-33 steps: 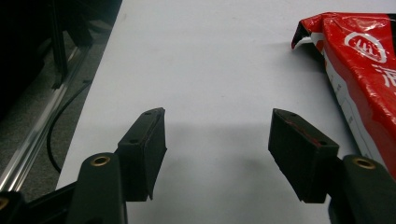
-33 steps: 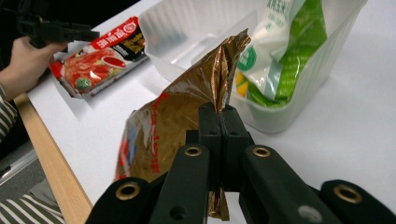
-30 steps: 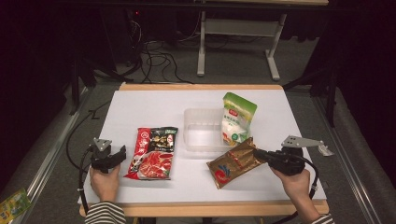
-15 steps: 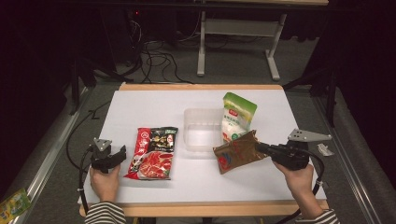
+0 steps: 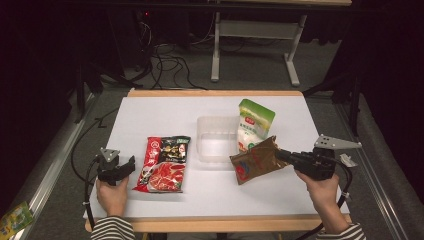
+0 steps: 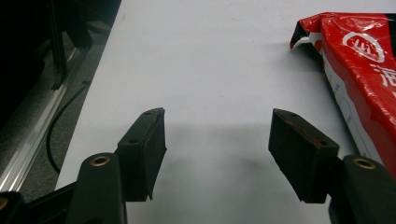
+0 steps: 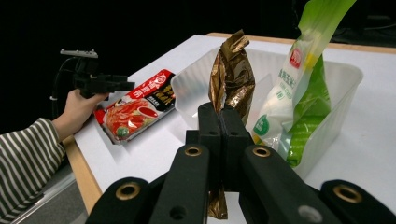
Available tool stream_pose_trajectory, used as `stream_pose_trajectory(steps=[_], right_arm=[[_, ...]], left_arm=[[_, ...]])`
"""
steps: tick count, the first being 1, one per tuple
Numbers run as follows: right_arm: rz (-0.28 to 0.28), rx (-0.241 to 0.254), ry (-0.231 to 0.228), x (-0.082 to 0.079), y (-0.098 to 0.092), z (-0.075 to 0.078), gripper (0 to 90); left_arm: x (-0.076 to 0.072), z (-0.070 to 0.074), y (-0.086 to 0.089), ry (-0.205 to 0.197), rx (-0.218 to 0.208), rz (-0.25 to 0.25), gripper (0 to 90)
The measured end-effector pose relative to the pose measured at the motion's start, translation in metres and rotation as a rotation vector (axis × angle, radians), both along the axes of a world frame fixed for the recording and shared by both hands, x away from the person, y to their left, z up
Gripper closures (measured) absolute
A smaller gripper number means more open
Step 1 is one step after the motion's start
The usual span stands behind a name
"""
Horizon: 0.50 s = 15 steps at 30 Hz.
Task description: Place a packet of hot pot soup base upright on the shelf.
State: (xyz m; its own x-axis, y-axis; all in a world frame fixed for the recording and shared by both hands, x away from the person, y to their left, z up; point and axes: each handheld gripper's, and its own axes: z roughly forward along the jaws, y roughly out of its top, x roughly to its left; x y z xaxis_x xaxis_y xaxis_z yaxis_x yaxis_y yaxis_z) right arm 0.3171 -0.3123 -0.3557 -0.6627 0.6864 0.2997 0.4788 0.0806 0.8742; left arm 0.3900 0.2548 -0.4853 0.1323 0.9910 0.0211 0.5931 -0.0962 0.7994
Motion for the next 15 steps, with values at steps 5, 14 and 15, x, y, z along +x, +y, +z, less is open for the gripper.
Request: stream_pose_trajectory(steps=[5,14,15], right_arm=[[0.000,-0.007,-0.011,0.000,0.000,0.005,90.0],[0.021,-0.009,-0.022,0.007,0.005,0.013,90.0],[0.024,-0.010,-0.024,0.008,0.005,0.014,90.0]], left_arm=[[0.000,0.000,0.000,0.000,0.000,-0.001,37.0],[0.000,0.000,0.001,0.004,-0.005,-0.005,37.3],[0.000,0.000,0.001,0.005,-0.005,-0.005,37.2]])
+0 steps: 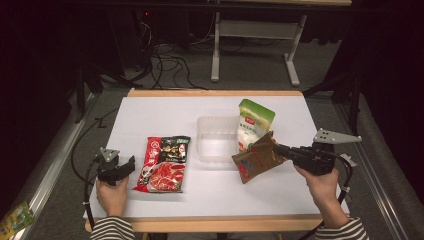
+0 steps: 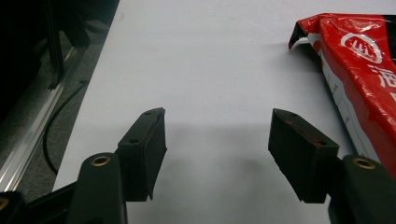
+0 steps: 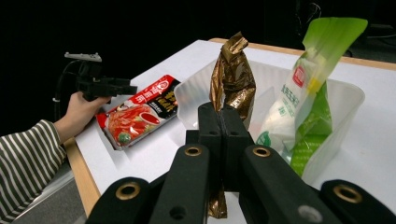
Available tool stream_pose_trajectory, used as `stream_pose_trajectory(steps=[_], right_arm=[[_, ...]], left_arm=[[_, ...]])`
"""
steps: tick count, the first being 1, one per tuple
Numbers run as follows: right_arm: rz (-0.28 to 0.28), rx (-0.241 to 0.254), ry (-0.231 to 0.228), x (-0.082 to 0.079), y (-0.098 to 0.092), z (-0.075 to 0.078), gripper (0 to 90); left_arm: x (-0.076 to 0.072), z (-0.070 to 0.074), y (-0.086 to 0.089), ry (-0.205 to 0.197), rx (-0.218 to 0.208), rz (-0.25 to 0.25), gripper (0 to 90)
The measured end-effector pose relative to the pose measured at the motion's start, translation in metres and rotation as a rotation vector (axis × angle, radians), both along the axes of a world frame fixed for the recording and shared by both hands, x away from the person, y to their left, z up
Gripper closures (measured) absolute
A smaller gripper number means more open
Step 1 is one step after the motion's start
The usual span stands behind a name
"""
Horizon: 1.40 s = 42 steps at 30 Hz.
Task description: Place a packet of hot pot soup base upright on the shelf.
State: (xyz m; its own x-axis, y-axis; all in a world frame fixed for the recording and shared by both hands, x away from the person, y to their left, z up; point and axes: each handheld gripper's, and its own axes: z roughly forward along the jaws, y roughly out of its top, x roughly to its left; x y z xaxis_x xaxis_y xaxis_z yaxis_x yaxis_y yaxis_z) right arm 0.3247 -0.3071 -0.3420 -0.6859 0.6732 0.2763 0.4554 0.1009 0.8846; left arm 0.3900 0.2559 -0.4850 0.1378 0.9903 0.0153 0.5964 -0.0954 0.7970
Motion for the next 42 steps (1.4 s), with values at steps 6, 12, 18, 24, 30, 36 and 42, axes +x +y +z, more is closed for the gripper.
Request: stream_pose_trajectory(steps=[6,12,18,24,30,36,42], right_arm=[[0.000,0.025,-0.016,0.001,-0.002,0.009,90.0],[0.000,0.012,-0.030,0.006,-0.001,0.021,90.0],[0.002,0.025,-0.022,0.012,-0.001,0.029,90.0],[-0.007,0.023,-0.009,0.021,0.002,0.033,90.0],[-0.012,0.026,0.001,0.031,0.004,0.039,90.0],[-0.012,0.021,-0.003,0.040,0.010,0.047,90.0],[-0.013,0.029,-0.004,0.047,0.015,0.052,90.0]], left_arm=[[0.000,0.000,-0.001,0.001,0.011,-0.004,37.1],[0.000,0.000,-0.002,0.003,0.018,-0.002,37.1],[0.000,0.000,-0.002,0.001,0.018,-0.002,37.0],[0.001,0.000,-0.001,0.005,0.014,-0.004,37.0],[0.001,0.000,-0.002,0.005,0.015,-0.003,37.0],[0.001,0.000,-0.002,0.005,0.016,-0.003,37.1],[0.001,-0.001,-0.003,0.006,0.014,-0.001,37.1]])
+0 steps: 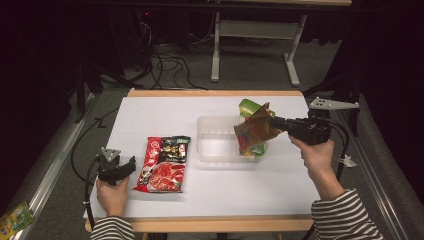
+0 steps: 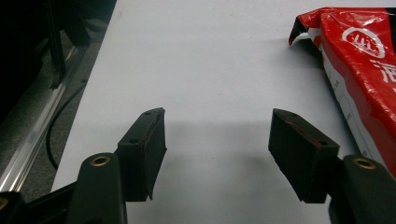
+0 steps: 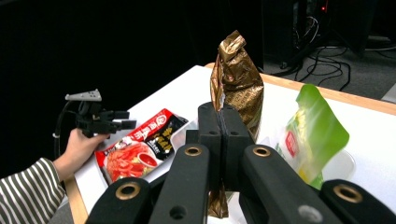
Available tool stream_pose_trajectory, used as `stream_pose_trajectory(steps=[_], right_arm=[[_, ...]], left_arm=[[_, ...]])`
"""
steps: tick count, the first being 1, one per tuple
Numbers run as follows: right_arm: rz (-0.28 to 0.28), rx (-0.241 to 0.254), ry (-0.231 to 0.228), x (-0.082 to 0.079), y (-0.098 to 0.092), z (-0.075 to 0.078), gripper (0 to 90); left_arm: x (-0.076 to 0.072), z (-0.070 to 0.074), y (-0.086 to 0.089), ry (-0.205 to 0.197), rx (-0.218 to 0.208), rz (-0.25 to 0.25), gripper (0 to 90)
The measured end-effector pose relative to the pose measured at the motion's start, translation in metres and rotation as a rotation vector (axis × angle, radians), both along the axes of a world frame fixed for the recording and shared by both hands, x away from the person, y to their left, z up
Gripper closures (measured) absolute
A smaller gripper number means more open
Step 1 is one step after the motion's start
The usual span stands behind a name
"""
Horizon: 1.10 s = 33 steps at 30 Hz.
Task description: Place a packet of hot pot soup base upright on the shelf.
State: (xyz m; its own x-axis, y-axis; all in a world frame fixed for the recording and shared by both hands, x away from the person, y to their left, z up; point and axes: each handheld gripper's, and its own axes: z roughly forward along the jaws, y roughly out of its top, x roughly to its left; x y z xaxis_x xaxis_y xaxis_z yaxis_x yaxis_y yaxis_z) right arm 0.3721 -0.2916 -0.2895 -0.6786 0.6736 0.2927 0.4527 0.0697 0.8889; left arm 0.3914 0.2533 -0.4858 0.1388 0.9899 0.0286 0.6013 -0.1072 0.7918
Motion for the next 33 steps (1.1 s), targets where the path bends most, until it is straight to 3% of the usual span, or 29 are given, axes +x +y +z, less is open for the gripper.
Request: stream_pose_trajectory(steps=[16,33], right_arm=[[-0.027,-0.007,0.053,0.032,0.022,-0.005,90.0],[-0.110,-0.065,0.102,0.045,0.026,-0.021,90.0]], left_arm=[[0.000,0.000,0.001,0.001,-0.002,-0.004,36.9],[-0.001,0.000,0.001,-0.002,0.005,-0.001,37.0]])
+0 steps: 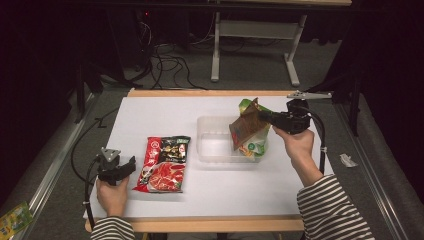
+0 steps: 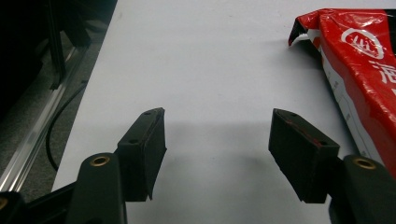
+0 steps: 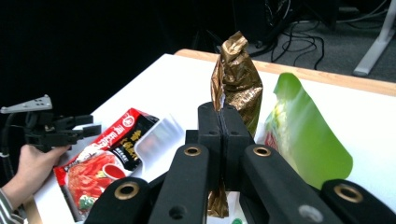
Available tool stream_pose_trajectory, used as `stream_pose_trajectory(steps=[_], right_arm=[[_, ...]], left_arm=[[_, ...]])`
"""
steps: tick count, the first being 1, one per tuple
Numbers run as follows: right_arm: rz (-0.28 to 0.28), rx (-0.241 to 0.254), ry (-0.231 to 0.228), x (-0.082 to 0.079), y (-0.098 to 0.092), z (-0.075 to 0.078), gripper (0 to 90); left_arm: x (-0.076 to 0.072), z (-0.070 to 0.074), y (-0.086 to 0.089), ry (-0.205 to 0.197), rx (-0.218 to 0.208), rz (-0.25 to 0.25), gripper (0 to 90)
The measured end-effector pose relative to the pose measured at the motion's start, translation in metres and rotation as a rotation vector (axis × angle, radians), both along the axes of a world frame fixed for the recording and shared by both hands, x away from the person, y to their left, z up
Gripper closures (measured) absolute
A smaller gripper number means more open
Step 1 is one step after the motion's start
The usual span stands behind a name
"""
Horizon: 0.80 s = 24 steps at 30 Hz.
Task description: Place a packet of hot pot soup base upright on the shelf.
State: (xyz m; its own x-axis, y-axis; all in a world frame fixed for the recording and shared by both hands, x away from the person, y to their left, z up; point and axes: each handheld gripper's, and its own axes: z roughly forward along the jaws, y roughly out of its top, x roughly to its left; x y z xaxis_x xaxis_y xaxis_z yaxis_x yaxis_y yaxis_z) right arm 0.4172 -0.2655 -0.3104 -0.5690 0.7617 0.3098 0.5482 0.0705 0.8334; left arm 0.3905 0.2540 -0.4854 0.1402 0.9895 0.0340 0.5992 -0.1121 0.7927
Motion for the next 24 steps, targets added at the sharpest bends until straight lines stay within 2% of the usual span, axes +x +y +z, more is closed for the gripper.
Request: stream_pose_trajectory(steps=[4,9,13,18,24], right_arm=[[0.003,-0.001,-0.001,0.002,0.003,-0.002,90.0],[0.025,-0.036,0.005,0.004,0.015,-0.006,90.0],[0.030,-0.038,0.007,0.007,0.019,-0.007,90.0],[0.020,-0.043,0.016,0.012,0.019,-0.010,90.0],[-0.005,-0.079,-0.005,0.015,0.019,-0.009,90.0]], left_arm=[[0.000,0.000,0.000,0.001,0.000,0.000,37.0],[0.000,0.000,0.000,0.000,0.000,0.000,37.0],[0.000,0.000,0.000,0.000,0.000,0.000,37.0],[0.000,0.000,0.000,0.001,-0.002,-0.002,37.0],[0.000,0.000,0.000,0.001,-0.001,-0.001,37.0]])
